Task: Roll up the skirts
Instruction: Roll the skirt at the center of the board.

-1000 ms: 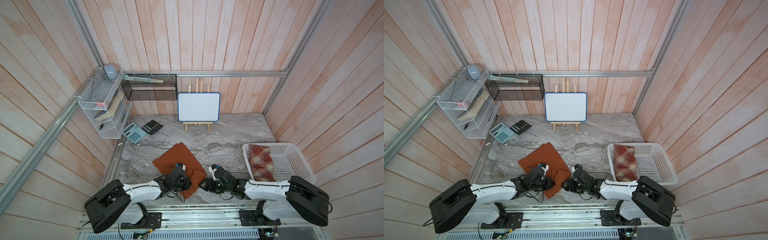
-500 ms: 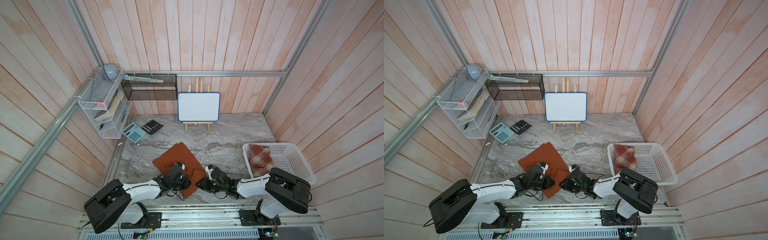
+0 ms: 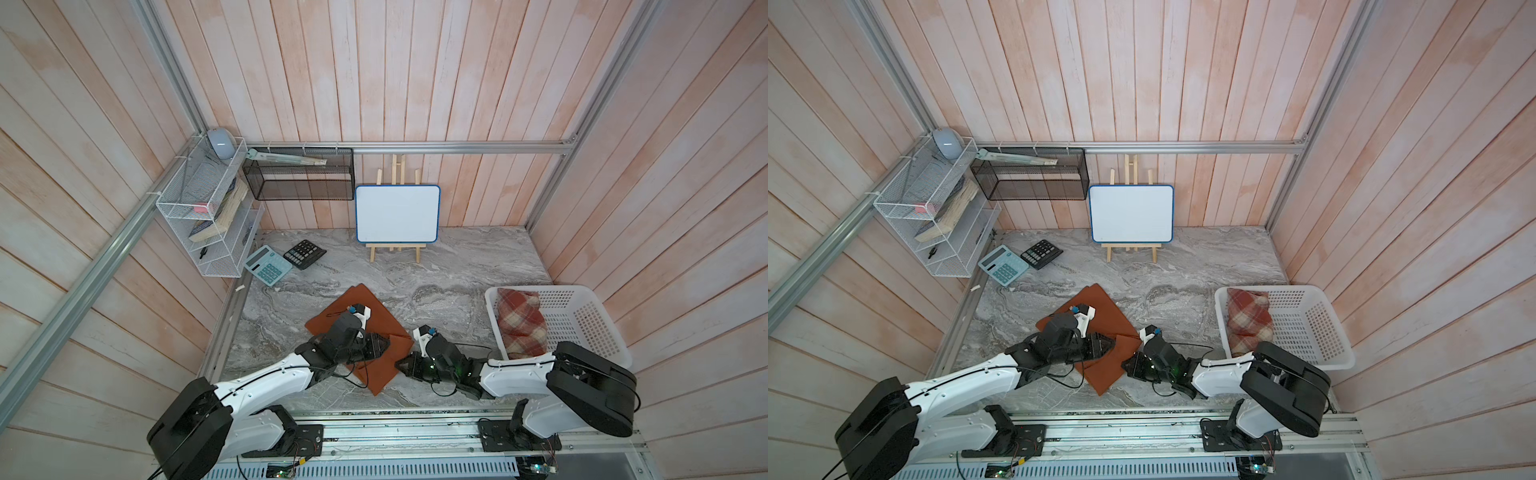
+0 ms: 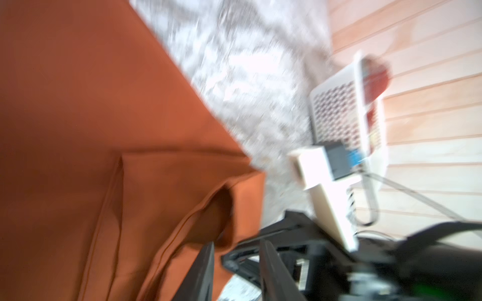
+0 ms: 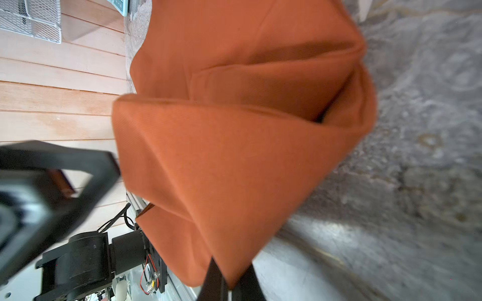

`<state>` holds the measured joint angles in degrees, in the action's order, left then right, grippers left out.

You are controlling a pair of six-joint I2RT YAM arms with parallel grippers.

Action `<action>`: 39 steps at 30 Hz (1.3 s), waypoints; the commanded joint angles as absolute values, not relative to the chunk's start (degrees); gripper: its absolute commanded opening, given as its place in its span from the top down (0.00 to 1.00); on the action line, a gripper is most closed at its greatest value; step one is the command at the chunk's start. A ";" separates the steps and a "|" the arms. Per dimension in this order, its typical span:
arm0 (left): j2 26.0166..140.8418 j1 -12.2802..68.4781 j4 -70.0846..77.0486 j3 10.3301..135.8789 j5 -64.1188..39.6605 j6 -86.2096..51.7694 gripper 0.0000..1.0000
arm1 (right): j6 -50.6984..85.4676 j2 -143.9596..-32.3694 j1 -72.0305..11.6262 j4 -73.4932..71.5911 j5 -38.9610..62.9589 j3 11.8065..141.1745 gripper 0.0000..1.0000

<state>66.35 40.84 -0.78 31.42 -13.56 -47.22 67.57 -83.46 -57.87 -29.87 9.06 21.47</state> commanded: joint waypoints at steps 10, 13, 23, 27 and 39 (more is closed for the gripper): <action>77.30 33.78 1.68 30.75 -15.00 -41.44 0.75 | 68.49 -68.68 -56.43 -6.67 8.22 19.21 1.00; 79.14 33.97 6.06 28.61 -17.09 -42.99 0.78 | 68.64 -63.65 -56.34 2.04 7.72 19.19 1.00; 83.97 36.45 10.55 26.57 -17.89 -43.63 0.83 | 66.77 -69.18 -54.68 4.85 7.57 25.24 1.00; 85.04 37.05 10.72 26.19 -17.68 -43.84 0.84 | 66.19 -71.63 -53.81 3.55 9.37 27.07 1.00; 88.78 38.10 13.36 24.62 -19.40 -45.13 0.87 | 65.31 -71.89 -52.33 2.38 10.43 30.80 0.78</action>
